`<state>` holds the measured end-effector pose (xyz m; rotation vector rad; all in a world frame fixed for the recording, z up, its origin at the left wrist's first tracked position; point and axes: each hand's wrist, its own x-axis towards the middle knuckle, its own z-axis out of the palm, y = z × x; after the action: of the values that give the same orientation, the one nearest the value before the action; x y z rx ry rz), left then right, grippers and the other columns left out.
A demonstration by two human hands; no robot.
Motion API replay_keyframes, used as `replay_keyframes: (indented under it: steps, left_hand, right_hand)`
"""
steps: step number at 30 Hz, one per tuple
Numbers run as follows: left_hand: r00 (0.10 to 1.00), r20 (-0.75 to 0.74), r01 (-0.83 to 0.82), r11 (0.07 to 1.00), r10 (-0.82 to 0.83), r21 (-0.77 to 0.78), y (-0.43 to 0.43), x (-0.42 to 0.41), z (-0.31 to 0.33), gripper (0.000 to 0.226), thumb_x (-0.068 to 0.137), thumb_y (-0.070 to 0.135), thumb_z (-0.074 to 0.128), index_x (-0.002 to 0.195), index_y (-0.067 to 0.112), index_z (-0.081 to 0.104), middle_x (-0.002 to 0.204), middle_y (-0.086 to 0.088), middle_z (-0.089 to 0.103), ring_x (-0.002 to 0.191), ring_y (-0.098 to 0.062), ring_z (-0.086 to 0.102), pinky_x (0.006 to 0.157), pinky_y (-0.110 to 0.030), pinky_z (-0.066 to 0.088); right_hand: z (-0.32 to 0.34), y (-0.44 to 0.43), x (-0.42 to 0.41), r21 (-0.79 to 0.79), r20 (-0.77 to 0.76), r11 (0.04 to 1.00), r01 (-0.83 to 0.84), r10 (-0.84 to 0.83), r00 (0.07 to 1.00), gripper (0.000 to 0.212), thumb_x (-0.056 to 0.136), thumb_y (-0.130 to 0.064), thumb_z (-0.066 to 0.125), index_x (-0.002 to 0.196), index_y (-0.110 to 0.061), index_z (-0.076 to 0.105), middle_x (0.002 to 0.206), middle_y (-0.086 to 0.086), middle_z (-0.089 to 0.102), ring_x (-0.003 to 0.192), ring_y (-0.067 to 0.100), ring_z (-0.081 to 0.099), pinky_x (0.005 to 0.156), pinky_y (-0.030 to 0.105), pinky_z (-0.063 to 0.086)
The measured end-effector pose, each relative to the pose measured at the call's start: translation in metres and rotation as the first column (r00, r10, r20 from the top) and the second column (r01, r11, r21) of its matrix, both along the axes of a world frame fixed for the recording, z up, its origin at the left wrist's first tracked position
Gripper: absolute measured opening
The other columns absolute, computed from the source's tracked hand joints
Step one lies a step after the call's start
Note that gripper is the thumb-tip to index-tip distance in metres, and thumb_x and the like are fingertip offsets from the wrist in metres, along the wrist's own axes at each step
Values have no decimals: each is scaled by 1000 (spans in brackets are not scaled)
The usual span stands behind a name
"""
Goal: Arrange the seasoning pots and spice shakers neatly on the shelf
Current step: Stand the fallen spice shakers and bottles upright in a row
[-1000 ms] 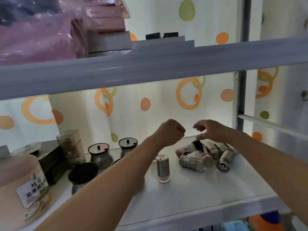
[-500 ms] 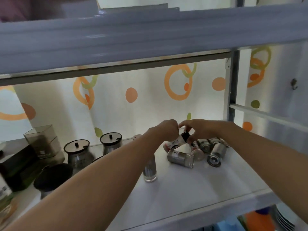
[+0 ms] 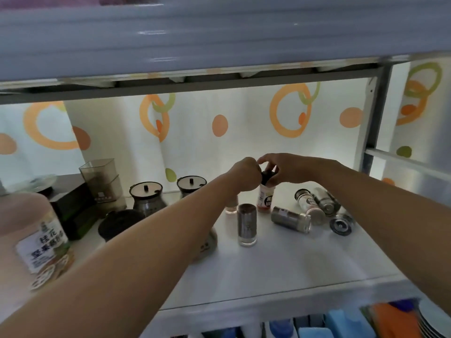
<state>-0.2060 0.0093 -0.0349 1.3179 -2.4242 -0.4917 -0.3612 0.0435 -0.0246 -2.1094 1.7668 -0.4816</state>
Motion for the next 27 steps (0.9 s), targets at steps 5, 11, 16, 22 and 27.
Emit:
replay_keyframes:
  steps: [5, 11, 16, 22, 27]
  left_hand:
    - [996, -93, 4, 999, 0, 45, 14, 16, 8, 35, 86, 1, 47, 115, 3, 66, 112, -16, 67, 102, -33, 64, 89, -41, 52]
    - [992, 76, 105, 993, -100, -53, 26, 19, 9, 35, 95, 14, 47, 126, 7, 61, 117, -13, 65, 88, -25, 58, 77, -32, 48]
    - [988, 133, 86, 993, -75, -81, 23, 17, 9, 36, 90, 8, 44, 121, 7, 63, 113, -13, 67, 94, -28, 62, 76, -34, 50]
    - [981, 166, 117, 990, -102, -81, 24, 19, 11, 38, 89, 6, 40, 120, 5, 63, 111, -15, 67, 88, -27, 60, 75, -35, 49]
    - [987, 135, 95, 994, -86, -58, 32, 21, 14, 39, 92, 9, 41, 125, 5, 61, 122, -15, 65, 102, -28, 61, 89, -38, 51]
  right_hand:
    - [-9, -5, 16, -60, -21, 998, 15, -16, 1000, 38, 82, -6, 73, 117, -15, 59, 104, 3, 64, 97, 22, 61, 88, 38, 51]
    - [-10, -4, 24, -85, -64, 992, 97, -103, 993, 24, 81, -5, 70, 71, -21, 55, 68, 0, 59, 66, 16, 54, 64, 28, 42]
    - [-15, -8, 33, -114, -89, 972, 204, -214, 973, 15, 79, -14, 68, 70, -5, 60, 66, 9, 60, 60, 18, 53, 59, 28, 41]
    - [-18, -8, 37, -132, -95, 956, 261, -275, 957, 23, 80, -17, 67, 62, -7, 56, 59, 5, 56, 62, 20, 52, 61, 29, 41]
    - [-15, -5, 39, -108, -70, 959, 260, -269, 961, 16, 82, -18, 69, 86, -4, 63, 79, 11, 65, 71, 22, 57, 63, 29, 43]
